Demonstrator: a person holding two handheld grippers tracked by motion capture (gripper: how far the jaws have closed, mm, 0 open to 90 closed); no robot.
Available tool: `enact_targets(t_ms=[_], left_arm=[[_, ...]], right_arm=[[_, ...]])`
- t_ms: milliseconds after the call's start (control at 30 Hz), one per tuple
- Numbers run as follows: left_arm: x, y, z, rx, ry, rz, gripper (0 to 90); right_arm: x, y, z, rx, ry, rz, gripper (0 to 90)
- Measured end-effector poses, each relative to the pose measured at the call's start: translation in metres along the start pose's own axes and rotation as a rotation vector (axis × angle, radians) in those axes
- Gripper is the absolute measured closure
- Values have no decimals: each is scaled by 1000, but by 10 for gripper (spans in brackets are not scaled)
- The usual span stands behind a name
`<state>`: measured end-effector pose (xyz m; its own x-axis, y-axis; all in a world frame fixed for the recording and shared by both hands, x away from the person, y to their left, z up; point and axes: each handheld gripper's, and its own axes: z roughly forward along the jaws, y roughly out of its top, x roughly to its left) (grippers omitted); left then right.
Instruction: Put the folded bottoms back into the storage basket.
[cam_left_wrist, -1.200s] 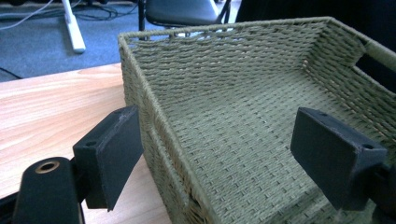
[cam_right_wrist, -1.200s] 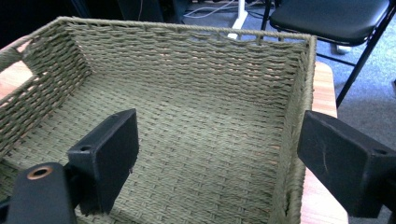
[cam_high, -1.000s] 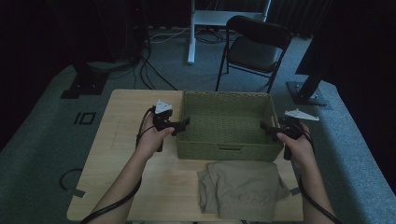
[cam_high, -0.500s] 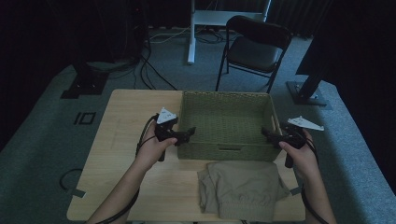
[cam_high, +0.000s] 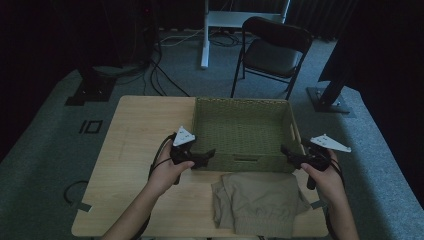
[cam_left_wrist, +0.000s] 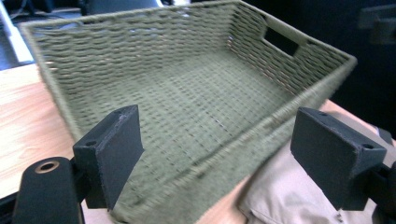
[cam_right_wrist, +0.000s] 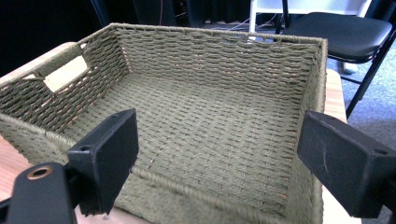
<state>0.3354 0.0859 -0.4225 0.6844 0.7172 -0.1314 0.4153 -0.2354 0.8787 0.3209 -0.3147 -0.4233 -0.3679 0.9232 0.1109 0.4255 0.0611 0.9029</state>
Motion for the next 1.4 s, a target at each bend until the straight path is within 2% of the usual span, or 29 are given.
enact_targets(t_ms=[67,133,200,333,533,633,900,1000,1100,1400], left_arm=[[-3,-2,0,4,-11,16,177],[-5,-6,0,-1,-21,0,177],[-6,-9,0,12,-22,14,177],[-11,-15,-3,6,-26,8,177],[-24,-25,-4,1,-26,28,177],[-29,-29,-3,4,-34,20,177],[-45,-49,10,46,-85,40,177],[-50,-54,15,55,-102,27,177],[-53,-60,20,68,-104,36,177],[-62,-76,38,119,-120,27,177]], right_arm=[[0,-3,-2,-1,0,2,123],[0,-6,-5,-7,-1,5,123],[1,-10,-9,-7,-5,4,123],[1,-20,-14,-3,-9,4,123],[-1,-35,-19,10,-14,14,123],[-1,-41,-21,10,-17,19,123],[-3,-59,-21,7,-10,43,123],[-3,-66,-19,25,-18,37,123],[-4,-72,-17,33,-26,41,123],[-8,-90,-11,78,-42,55,123]])
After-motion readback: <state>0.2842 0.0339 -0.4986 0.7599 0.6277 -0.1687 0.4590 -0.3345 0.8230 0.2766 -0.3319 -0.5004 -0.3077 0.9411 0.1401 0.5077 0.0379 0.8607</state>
